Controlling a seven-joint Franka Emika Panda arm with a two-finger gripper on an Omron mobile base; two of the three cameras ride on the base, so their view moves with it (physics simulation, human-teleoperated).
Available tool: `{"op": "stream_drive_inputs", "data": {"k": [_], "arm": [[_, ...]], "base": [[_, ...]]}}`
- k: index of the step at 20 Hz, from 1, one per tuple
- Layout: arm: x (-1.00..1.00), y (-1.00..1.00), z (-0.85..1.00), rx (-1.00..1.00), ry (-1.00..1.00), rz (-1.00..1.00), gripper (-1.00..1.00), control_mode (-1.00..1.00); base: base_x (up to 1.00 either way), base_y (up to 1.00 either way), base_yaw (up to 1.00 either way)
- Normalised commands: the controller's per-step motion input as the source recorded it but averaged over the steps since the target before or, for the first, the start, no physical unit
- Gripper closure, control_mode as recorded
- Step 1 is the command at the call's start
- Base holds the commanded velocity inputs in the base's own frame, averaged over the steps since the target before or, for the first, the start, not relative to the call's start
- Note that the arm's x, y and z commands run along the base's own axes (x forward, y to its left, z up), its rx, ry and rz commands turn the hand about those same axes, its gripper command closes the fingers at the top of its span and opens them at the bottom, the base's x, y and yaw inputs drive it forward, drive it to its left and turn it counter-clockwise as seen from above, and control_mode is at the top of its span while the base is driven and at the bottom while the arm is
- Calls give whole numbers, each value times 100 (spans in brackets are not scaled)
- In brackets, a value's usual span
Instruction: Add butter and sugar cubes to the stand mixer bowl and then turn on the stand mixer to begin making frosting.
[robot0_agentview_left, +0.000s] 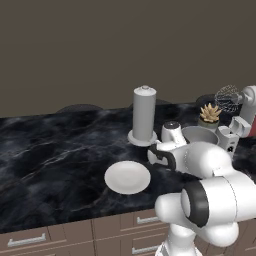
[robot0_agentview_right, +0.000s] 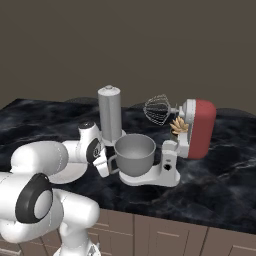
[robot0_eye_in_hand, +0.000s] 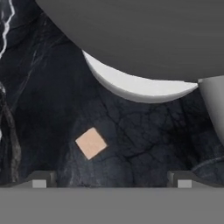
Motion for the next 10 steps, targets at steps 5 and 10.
{"op": "stream_drive_inputs", "data": {"k": [5,10], "arm": [[0,-16,0,0,0,-1,-100,-100],[0,-13,-1,0,0,0,-100,-100]], "base": [[0,0,0],[0,0,0]]}}
